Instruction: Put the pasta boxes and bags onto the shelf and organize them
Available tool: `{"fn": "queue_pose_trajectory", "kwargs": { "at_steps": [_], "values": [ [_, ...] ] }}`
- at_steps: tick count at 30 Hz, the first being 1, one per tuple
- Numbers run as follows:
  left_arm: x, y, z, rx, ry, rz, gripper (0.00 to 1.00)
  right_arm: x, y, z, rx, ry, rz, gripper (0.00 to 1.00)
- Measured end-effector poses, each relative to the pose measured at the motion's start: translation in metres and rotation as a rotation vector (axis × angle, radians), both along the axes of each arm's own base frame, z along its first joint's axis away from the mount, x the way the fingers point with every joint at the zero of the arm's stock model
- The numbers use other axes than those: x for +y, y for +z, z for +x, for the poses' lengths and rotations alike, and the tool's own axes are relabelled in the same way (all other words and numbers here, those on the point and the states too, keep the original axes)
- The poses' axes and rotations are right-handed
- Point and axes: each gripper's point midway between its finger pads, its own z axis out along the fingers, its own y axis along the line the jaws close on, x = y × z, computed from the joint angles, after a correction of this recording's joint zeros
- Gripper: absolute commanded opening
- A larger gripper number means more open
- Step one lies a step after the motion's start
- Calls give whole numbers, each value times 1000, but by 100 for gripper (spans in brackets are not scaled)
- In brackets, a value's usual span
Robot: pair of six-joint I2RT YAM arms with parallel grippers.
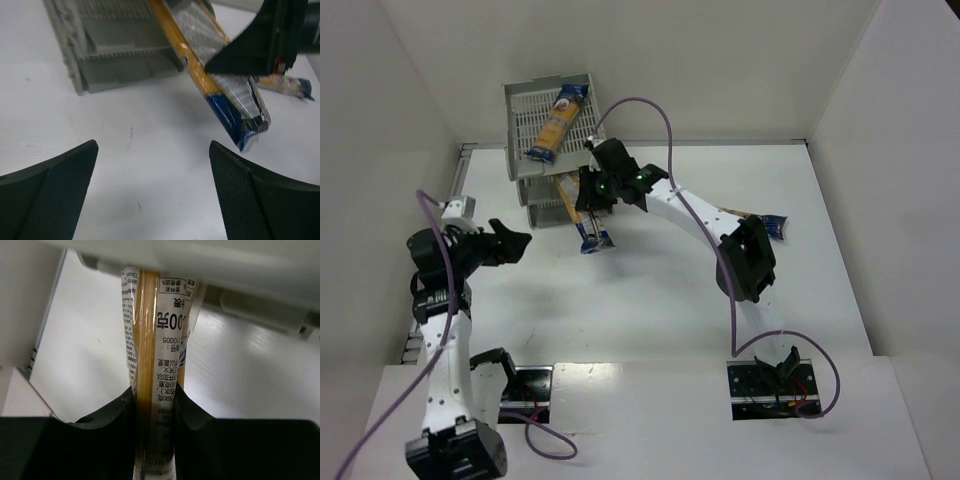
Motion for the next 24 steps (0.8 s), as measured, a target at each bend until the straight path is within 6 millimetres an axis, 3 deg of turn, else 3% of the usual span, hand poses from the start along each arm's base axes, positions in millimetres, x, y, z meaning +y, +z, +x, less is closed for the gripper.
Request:
{"fn": "queue_pose_trajectory", "kwargs": {
  "at_steps": [6, 12, 18, 24],
  "values": [
    [-50, -35, 17, 150, -192, 2, 99, 9, 8, 22, -1, -91, 49, 0],
    [-93, -37, 48, 193, -336, -6, 99, 17, -6, 36, 22, -139, 66, 0],
    [-109, -49, 76, 253, -355, -124, 99, 27, -10, 39, 40, -150, 82, 0],
    [-131, -69, 78, 345, -394, -199, 99, 31, -13, 40, 47, -153, 86, 0]
  ]
}}
